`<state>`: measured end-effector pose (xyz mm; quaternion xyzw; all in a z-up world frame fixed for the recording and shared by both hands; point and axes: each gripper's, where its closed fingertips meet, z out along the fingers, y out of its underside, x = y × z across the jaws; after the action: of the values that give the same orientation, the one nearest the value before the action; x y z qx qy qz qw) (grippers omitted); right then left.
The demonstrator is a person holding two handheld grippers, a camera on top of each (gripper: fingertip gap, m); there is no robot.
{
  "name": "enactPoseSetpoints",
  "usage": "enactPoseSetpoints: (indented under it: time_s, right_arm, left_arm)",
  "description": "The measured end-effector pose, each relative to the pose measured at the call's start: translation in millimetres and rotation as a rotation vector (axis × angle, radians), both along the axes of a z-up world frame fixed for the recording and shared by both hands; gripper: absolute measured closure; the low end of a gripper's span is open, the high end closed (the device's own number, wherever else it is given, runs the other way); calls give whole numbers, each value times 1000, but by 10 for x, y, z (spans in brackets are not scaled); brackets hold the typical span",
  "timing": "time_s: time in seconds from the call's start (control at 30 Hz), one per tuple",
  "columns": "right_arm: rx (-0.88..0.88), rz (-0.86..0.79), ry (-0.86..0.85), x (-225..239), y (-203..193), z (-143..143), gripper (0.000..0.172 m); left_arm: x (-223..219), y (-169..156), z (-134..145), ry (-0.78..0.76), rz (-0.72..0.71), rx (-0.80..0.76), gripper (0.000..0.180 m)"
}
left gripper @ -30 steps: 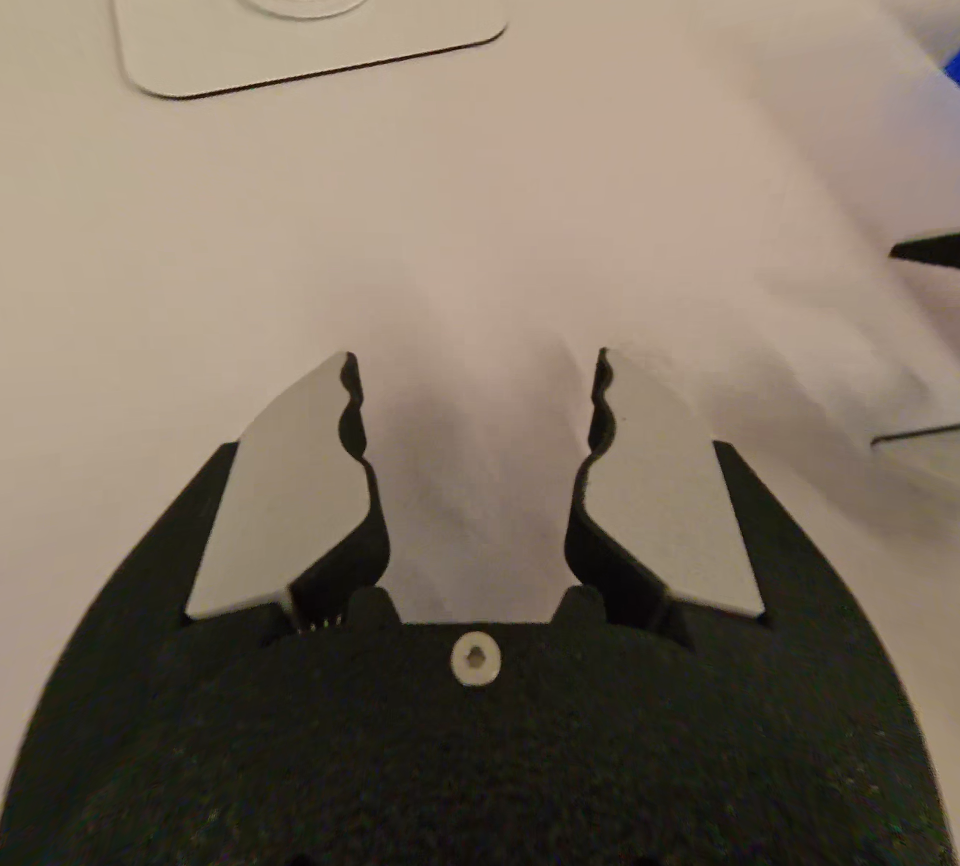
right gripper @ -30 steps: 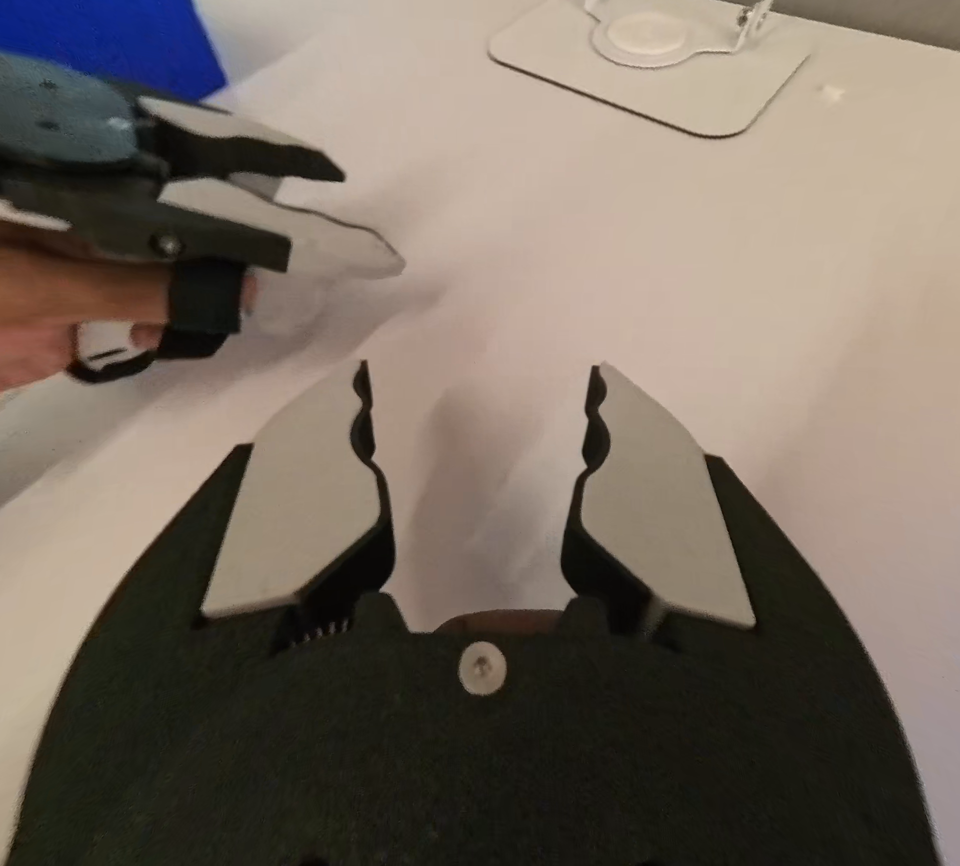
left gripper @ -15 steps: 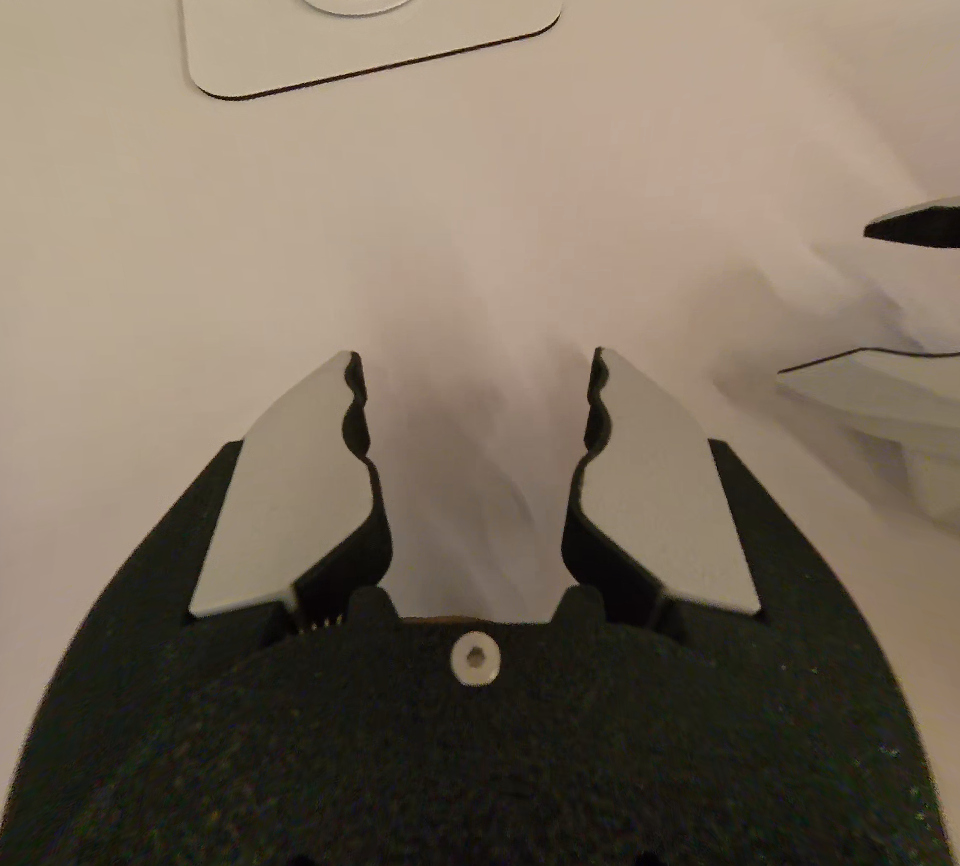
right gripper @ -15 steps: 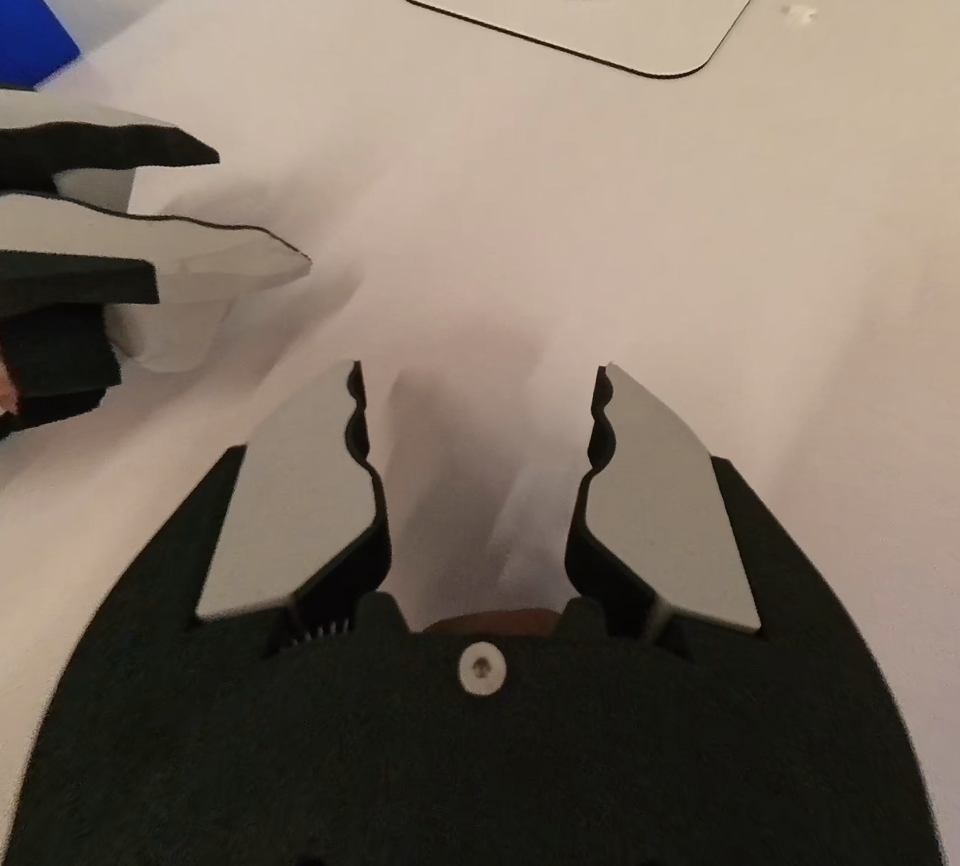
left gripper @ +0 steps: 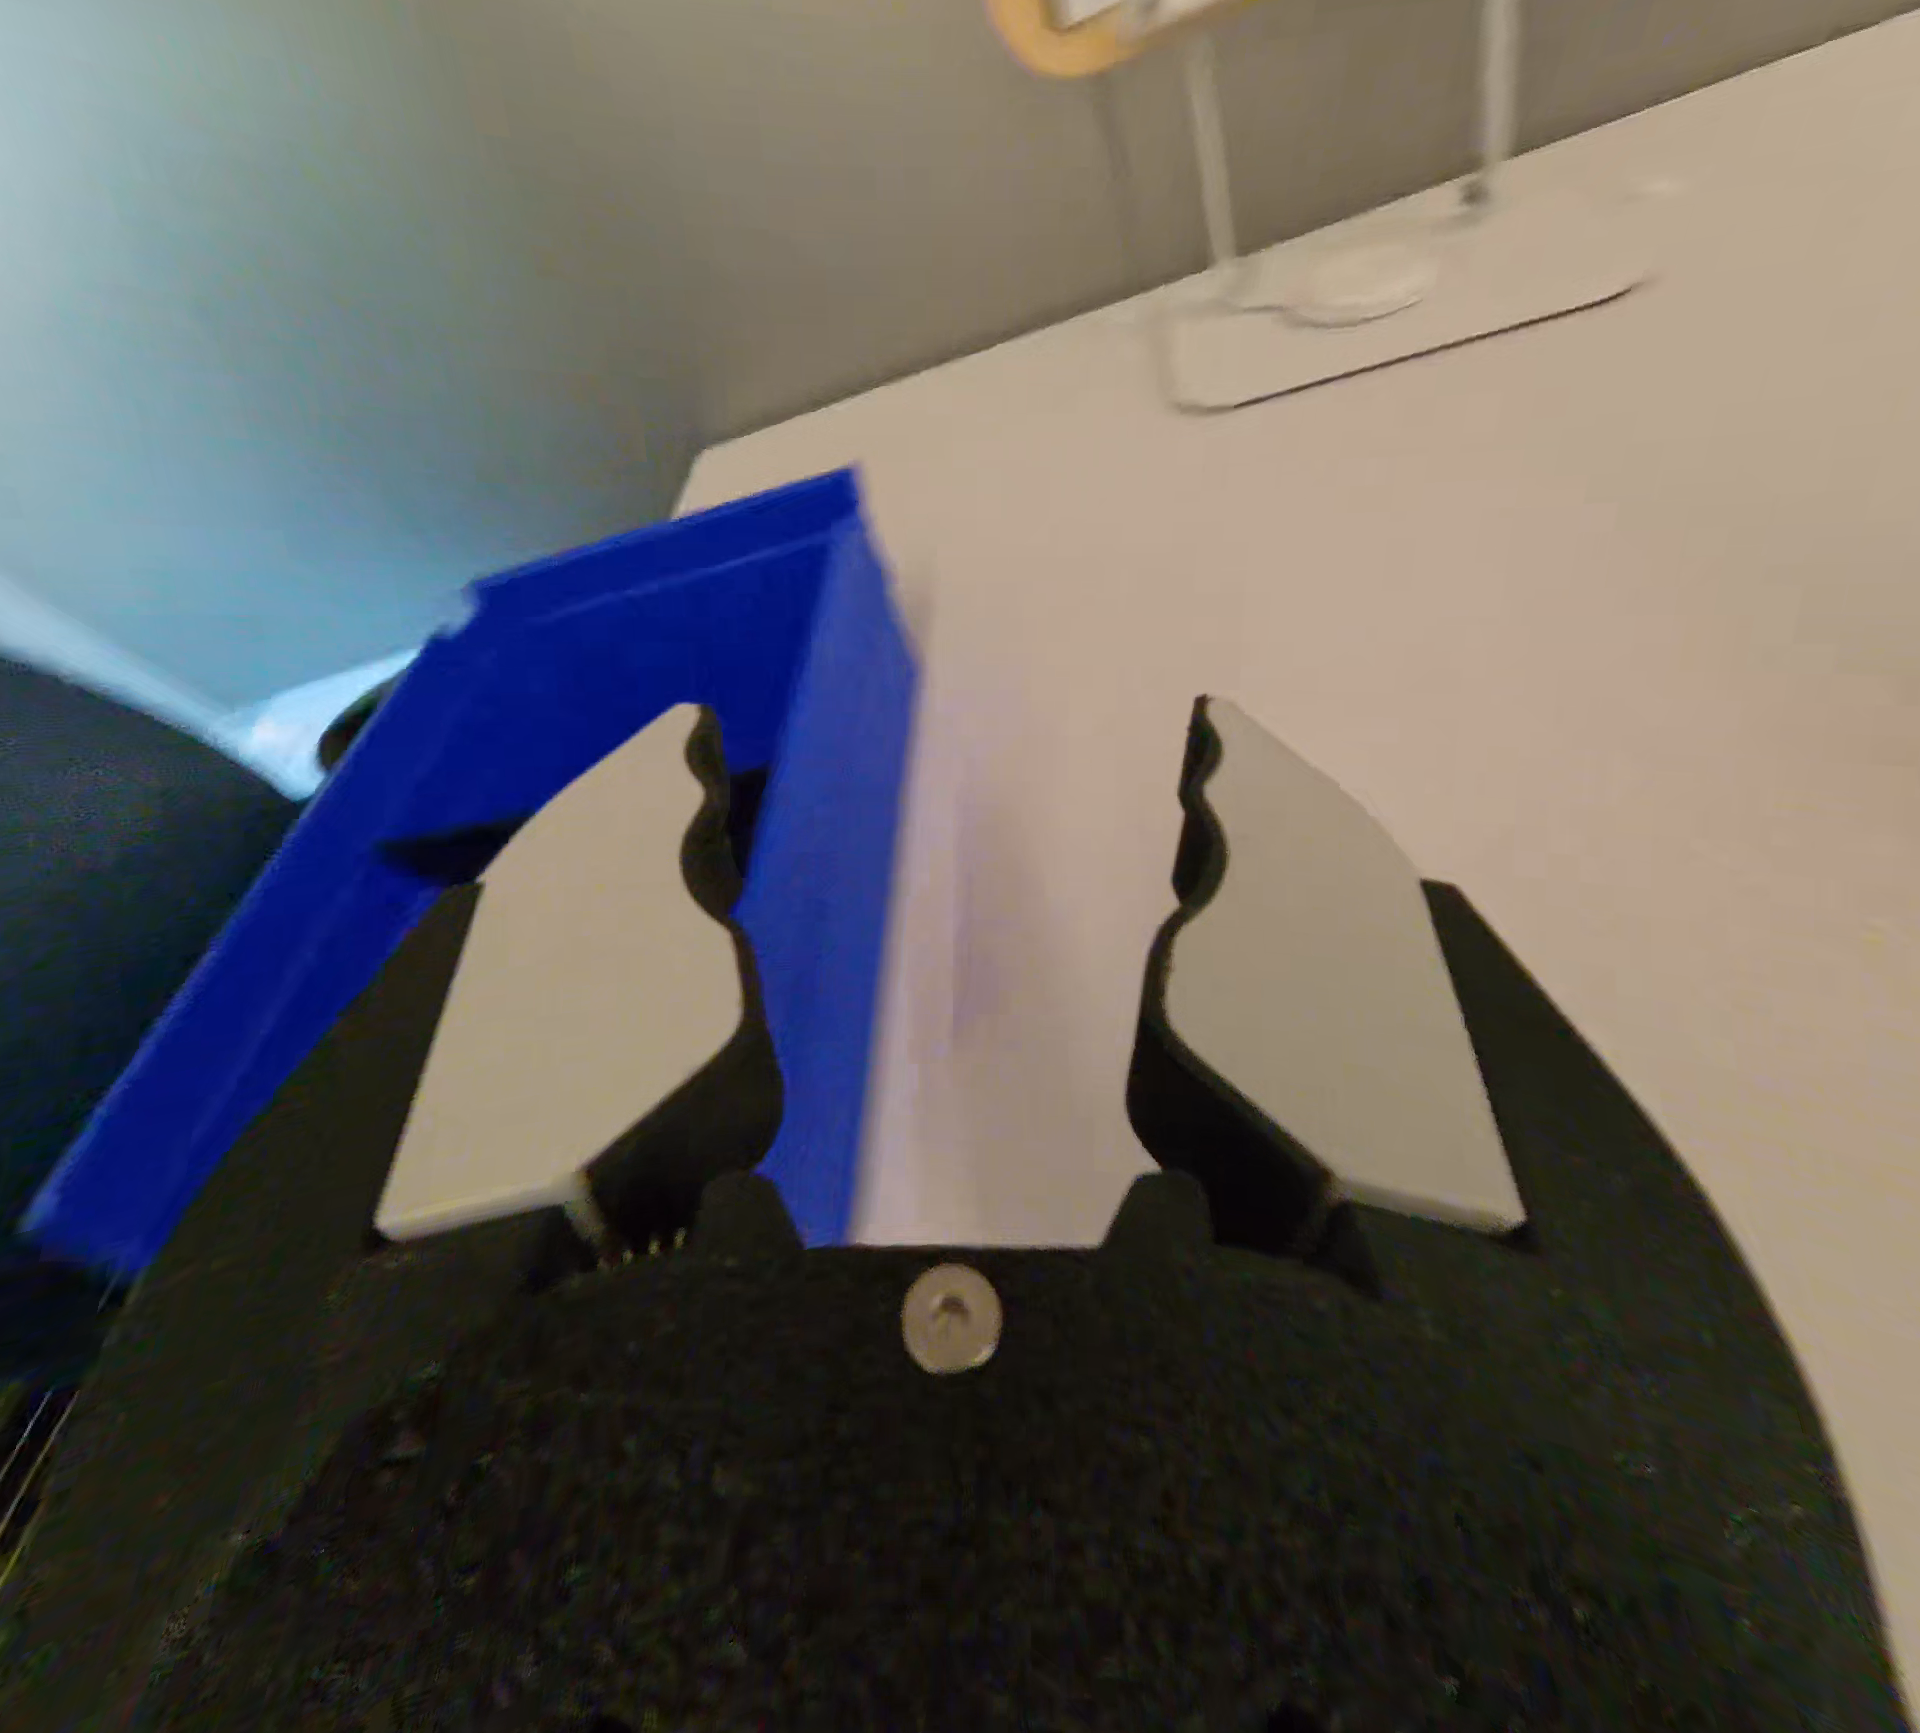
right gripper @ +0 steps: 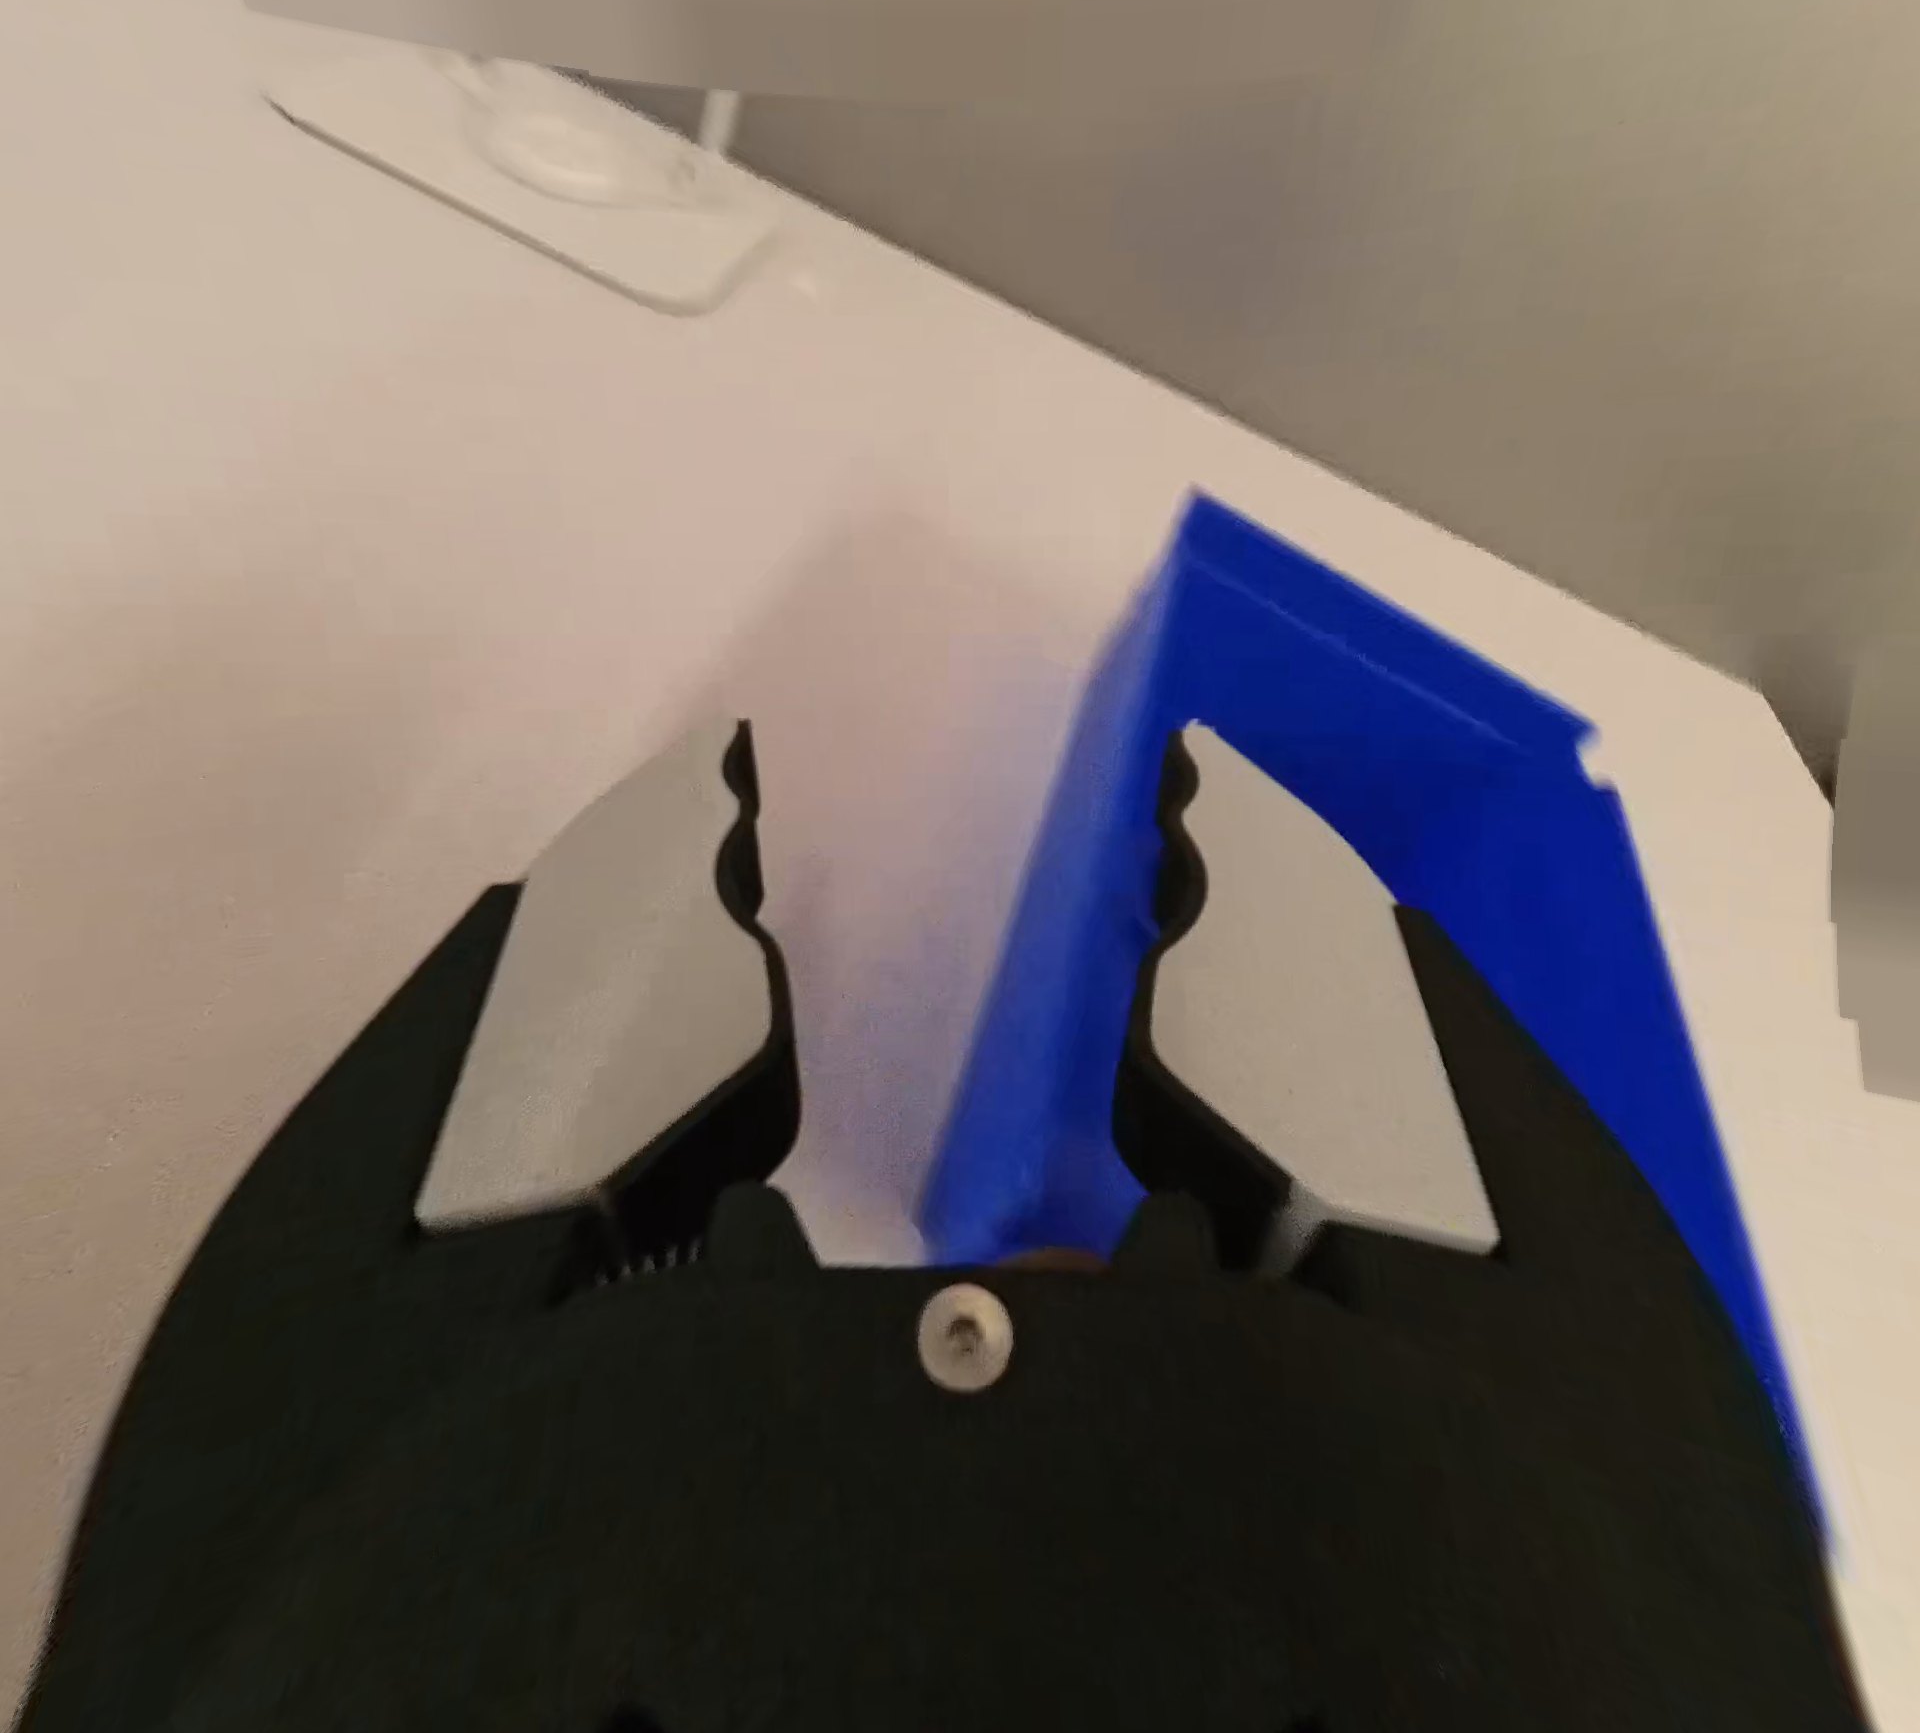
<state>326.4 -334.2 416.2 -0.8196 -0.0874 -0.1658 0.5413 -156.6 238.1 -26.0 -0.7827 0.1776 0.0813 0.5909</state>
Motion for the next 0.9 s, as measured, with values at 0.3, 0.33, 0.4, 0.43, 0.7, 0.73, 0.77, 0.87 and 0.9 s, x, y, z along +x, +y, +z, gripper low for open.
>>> enactPoseSetpoints:
  time_s: [0.3, 0.33, 0.4, 0.43, 0.7, 0.73, 0.77, 0.87, 0.9]
  right_arm:
    - [-228, -159, 48, 580, -365, -685, 90]
    - [-240, -181, 31, 619, -352, -721, 88]
    - [-260, -214, 46, 672, -329, -799, 89]
    - [-266, -223, 73, 678, -324, -834, 90]
    - [-282, -130, 221, 462, -303, -907, 144]
    - [-277, -115, 229, 441, -296, -911, 155]
    - [-276, -110, 206, 450, -296, -909, 157]
    - [-281, -104, 152, 510, -301, -901, 161]
    - [-281, -99, 148, 536, -303, -898, 162]
  left_arm:
    - [-949, -260, -562, -10, 255, -235, 90]
    - [-976, -252, -614, -8, 262, -249, 92]
    - [-1027, -237, -730, -3, 271, -290, 96]
    - [-1045, -232, -784, -7, 274, -312, 97]
    - [-1064, -189, -1035, -33, 223, -401, 134]
    - [-1007, -191, -1053, -50, 183, -410, 147]
    - [-958, -197, -1071, -60, 149, -417, 163]
    - [-906, -193, -1081, -19, 82, -394, 175]
    - [-872, -193, -1080, -12, 43, -388, 176]
